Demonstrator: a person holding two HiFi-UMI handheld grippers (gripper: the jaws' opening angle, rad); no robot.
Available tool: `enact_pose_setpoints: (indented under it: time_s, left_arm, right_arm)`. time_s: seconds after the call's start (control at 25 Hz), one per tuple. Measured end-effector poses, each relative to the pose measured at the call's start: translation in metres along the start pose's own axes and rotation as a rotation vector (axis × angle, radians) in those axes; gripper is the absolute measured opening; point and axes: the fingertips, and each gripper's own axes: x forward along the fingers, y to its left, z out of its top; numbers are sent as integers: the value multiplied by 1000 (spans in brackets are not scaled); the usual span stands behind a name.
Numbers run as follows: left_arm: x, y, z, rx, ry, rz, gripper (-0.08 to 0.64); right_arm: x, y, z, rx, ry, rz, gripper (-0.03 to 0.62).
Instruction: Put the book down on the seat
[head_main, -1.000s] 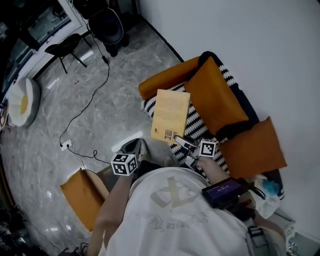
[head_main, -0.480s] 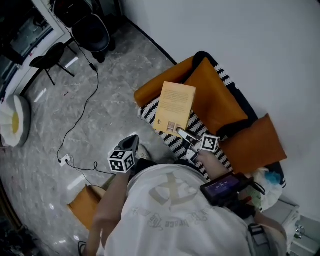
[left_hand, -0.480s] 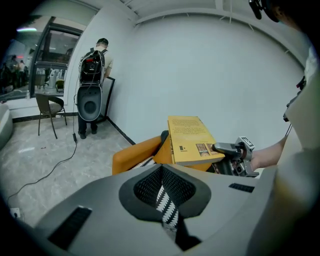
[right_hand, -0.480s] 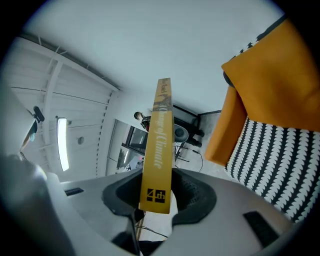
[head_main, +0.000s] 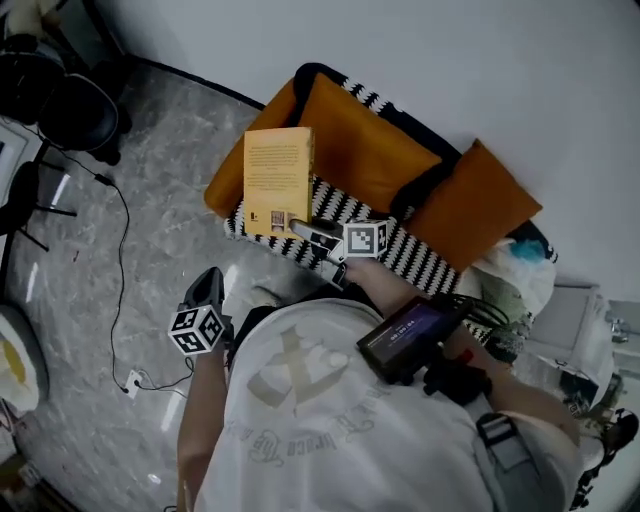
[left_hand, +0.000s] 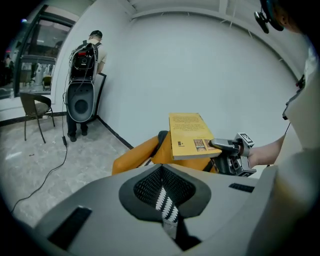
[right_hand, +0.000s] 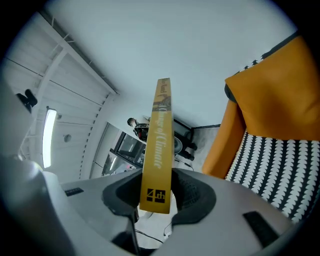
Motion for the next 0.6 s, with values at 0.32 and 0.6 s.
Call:
enact_pose_setpoints:
  time_s: [0.32, 0.6]
  left_arm:
    - [-10, 54, 12, 30, 28, -21, 12]
    - [-16, 74, 19, -11, -12, -13, 12]
  right_arm:
    - [24, 18, 2, 44, -88, 1, 158]
    - [20, 5, 19, 120, -162, -60, 158]
